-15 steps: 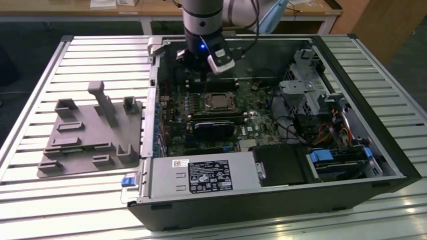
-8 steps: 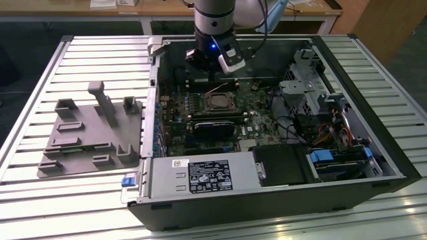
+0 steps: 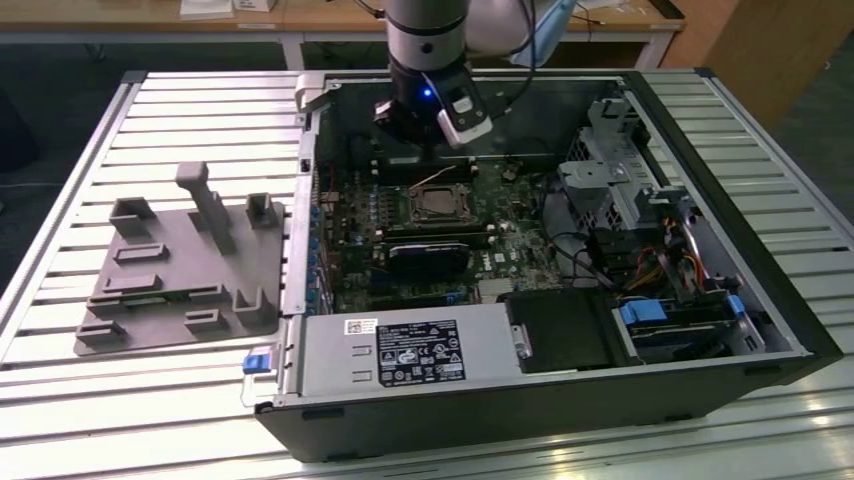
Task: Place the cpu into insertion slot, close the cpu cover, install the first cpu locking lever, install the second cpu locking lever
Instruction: 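Install the first cpu locking lever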
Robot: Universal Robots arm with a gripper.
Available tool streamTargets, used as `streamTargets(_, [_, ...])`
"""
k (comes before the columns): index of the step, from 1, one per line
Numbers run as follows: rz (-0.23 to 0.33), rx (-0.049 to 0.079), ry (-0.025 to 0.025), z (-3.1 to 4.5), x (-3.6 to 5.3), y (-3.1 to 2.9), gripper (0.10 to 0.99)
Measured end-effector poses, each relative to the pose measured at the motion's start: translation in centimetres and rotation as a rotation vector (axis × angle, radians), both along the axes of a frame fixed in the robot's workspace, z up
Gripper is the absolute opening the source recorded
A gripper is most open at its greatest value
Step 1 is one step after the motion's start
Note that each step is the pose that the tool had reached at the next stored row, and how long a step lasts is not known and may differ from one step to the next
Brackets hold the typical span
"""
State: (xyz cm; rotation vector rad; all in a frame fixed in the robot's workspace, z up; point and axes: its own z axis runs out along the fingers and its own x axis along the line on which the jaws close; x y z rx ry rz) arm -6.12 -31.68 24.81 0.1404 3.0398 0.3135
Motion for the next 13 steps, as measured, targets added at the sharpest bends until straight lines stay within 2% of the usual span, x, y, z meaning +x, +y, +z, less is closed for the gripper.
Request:
streamTargets(1, [0.000, -0.004, -0.0129, -0.02, -0.04, 0.00, 0.102])
streamTargets(3, [0.000, -0.011, -0.0351, -0.07, -0.14, 0.00, 0.102])
streamTargets(6, [0.000, -0.020, -0.0597, -0.21, -0.21, 0.00, 0.102])
streamTargets(8, [0.000, -0.024, -0.0735, -0.34, -0.22, 0.00, 0.102])
streamTargets(10, [0.000, -0.025, -0.0823, -0.55, -0.21, 0.00, 0.102])
streamTargets(13, [-0.001, -0.025, -0.0852, -0.92, -0.21, 0.00, 0.102])
